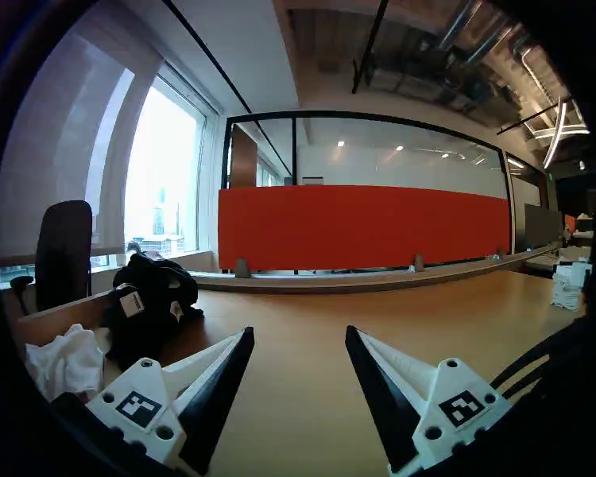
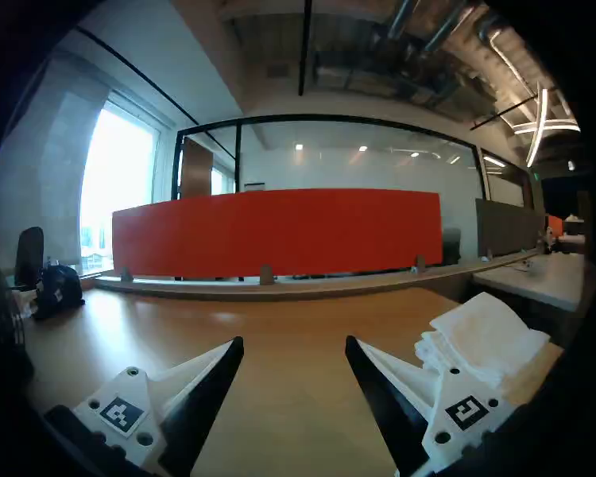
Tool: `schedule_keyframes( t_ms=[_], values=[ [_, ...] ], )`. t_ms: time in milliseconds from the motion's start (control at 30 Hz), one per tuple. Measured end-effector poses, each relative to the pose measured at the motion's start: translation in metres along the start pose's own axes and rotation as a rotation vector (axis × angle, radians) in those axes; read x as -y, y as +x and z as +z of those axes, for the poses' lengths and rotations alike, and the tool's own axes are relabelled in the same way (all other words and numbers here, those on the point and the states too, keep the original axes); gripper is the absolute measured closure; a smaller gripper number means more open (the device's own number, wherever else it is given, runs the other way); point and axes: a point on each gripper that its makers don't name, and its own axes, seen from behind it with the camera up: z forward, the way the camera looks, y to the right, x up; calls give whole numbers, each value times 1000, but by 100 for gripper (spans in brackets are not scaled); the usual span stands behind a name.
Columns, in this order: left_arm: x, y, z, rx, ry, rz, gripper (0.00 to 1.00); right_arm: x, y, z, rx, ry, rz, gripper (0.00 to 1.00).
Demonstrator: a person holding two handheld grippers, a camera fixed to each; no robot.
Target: Fold towel
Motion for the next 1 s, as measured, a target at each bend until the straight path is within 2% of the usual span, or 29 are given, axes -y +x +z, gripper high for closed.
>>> schedule_keyframes(
  t_ms=[367,633,700,767,1000],
  values=[
    [0,0,0,0,0,0,16,7,4,-4,-22,-4,-39,0],
    [0,0,0,0,0,0,16,8,4,-5,-23,-3,-38,1],
    [0,0,0,0,0,0,13,8,5,-5,-23,-3,-38,1],
    [0,0,0,0,0,0,1,7,5,-5,-23,-3,-38,1],
    [1,-1,-1,0,0,0,1,8,4,-5,-23,0,-38,0]
  ],
)
